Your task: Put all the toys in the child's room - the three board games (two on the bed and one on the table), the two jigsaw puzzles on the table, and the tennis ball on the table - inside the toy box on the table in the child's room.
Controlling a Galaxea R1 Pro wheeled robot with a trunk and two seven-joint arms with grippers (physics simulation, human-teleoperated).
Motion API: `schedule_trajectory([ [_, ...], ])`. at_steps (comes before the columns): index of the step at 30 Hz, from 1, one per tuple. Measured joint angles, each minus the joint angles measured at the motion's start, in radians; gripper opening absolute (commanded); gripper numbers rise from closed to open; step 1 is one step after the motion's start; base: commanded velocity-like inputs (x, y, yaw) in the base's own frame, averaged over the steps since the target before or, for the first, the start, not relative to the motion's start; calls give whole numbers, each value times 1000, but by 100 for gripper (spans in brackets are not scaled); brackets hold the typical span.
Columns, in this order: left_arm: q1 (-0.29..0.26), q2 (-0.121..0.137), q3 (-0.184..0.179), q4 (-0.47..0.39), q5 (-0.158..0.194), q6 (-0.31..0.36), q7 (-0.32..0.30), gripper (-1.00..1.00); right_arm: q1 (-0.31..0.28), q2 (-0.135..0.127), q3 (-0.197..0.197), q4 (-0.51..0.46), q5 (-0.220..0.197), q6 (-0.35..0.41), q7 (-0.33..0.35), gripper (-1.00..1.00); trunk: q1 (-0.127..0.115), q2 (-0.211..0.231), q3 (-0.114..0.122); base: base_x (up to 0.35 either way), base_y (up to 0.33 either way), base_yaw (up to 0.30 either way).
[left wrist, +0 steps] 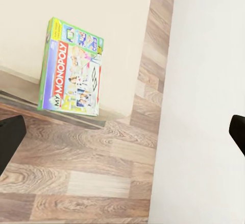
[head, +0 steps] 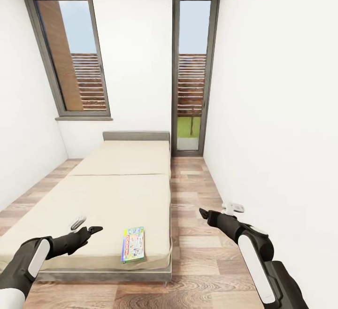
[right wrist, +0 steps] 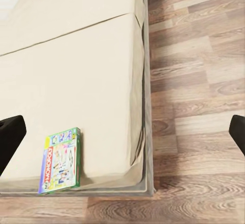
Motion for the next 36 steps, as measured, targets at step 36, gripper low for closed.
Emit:
schedule_trajectory([
  [36, 0, 8, 1, 5, 1, 10, -242, 100, 0, 2, 3, -2, 1, -5, 5, 100, 138, -252, -113, 0, 0, 0],
])
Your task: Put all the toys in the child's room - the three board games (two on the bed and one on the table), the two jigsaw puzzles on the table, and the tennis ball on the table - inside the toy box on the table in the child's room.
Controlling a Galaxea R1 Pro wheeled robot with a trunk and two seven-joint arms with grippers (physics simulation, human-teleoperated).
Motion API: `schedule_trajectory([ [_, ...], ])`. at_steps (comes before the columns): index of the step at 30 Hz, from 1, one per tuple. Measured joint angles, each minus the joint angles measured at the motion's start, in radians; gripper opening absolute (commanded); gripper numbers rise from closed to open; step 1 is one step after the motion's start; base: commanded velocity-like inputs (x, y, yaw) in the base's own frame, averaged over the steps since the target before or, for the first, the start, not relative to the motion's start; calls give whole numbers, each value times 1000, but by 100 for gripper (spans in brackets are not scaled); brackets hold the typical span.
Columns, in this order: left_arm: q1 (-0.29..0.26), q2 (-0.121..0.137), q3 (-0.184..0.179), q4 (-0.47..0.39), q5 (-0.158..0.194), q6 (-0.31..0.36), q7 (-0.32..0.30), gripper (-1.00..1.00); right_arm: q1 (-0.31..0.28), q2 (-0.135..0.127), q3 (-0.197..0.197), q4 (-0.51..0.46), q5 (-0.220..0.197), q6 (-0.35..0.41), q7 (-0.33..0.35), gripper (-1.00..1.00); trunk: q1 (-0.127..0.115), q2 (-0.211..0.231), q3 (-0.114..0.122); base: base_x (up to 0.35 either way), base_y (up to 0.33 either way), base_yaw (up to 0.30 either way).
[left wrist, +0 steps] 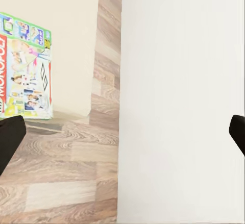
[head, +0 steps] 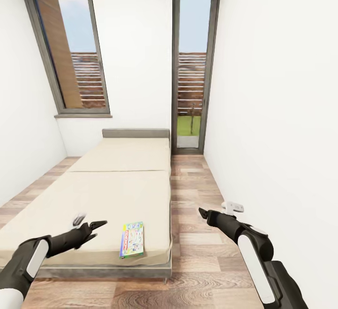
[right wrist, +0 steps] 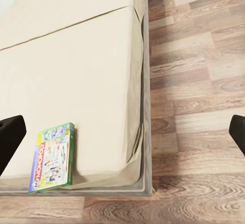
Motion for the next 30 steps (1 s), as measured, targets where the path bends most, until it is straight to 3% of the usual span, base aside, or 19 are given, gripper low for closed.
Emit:
schedule_trajectory([
  [3, 0, 14, 7, 0, -1, 1, -88, 100, 0, 0, 0, 0, 1, 0, 0, 100, 12, -21, -9, 0, 0, 0],
  [9, 0, 30, 11, 6, -3, 1, -140, 100, 0, 0, 0, 0, 1, 0, 0, 100, 35, -63, -28, 0, 0, 0],
  [21, 0, 39, 16, 20, -3, -1, -150, 100, 0, -1, 0, 0, 1, 0, 0, 100, 81, -147, -66, 0, 0, 0],
  [30, 0, 60, 18, 21, -2, 4, -153, 100, 0, -1, 0, 0, 1, 0, 0, 100, 115, -210, -94, 0, 0, 0],
])
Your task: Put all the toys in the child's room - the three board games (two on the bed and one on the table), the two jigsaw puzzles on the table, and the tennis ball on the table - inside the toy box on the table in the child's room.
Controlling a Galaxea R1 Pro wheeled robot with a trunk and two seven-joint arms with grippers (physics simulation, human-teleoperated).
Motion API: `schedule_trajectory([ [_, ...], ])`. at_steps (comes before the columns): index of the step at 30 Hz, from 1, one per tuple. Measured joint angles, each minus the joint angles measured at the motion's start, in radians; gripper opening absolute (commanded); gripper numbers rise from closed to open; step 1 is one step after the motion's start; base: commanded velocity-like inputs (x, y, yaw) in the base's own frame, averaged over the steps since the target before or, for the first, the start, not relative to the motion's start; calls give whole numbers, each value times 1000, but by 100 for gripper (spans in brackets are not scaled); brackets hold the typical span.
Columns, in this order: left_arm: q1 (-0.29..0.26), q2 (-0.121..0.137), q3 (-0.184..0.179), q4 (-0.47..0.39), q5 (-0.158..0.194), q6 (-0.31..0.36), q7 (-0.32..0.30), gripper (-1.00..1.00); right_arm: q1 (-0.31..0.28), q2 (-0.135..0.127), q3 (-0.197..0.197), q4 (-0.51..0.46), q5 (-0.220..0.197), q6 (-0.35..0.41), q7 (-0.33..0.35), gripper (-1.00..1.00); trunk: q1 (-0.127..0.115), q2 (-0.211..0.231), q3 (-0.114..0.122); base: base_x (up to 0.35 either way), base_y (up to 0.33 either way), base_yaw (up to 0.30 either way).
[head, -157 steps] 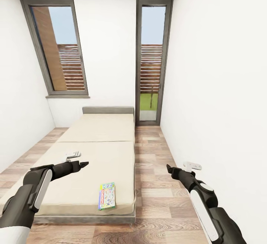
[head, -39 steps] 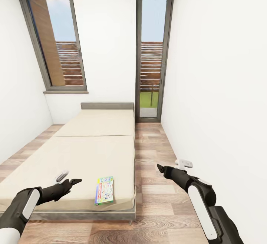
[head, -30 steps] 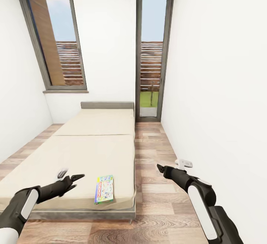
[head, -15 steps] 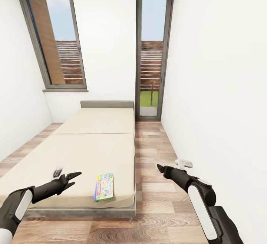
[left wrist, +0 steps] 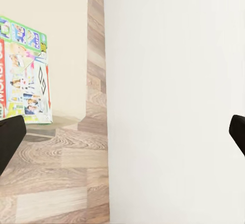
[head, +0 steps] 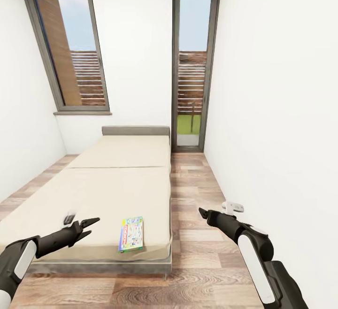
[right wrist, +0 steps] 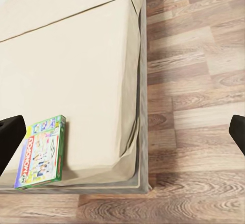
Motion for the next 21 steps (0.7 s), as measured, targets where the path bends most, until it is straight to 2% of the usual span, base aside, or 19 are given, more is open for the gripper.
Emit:
schedule_trajectory([
  [21, 0, -1, 0, 0, 0, 0, 11, 100, 0, 0, -1, 0, -1, 0, 0, 100, 81, -147, -66, 0, 0, 0],
])
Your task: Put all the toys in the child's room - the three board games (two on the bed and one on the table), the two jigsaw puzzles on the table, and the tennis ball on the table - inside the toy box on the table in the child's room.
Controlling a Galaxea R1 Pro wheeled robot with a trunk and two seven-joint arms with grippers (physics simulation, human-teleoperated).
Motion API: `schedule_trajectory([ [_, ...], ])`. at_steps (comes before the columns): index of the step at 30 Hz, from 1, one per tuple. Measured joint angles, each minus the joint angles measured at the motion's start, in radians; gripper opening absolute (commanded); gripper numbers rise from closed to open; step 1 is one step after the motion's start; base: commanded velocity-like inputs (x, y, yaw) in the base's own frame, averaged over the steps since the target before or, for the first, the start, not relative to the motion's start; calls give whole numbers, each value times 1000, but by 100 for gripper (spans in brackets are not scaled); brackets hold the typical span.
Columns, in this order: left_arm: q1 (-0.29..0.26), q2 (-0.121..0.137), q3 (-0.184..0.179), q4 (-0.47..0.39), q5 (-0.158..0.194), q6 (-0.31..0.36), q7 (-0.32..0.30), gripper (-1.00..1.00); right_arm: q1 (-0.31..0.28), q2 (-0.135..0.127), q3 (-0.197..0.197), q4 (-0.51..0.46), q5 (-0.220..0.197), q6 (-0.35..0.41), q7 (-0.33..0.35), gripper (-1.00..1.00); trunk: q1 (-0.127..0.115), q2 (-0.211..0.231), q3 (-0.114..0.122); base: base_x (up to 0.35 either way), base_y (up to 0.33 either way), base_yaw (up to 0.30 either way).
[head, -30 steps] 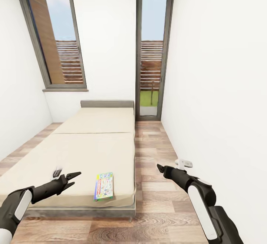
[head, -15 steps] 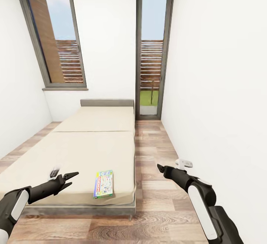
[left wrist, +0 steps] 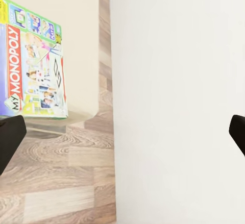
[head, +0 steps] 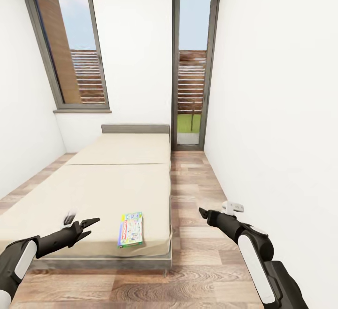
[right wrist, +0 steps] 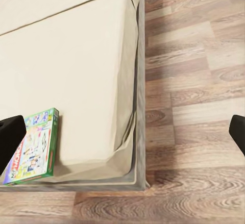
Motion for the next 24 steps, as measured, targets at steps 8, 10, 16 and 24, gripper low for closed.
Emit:
schedule_trajectory([
  [8, 0, -2, 0, 0, 0, -2, 5, 100, 0, 0, 0, 0, 0, 0, 0, 100, 31, -56, -25, 0, 0, 0],
  [10, 0, -3, 0, 0, 0, -2, 5, 100, 0, 0, -1, 0, 0, 0, 0, 100, 38, -70, -31, 0, 0, 0],
  [16, 0, -2, 0, 0, 0, -3, -1, 100, 0, 0, -1, 0, 0, 2, 1, 100, 61, -112, -50, 0, 0, 0],
  [24, 0, -1, 0, 0, 0, -5, -7, 100, 0, -2, -9, 0, -1, 3, 41, 100, 92, -168, -75, 0, 0, 0],
])
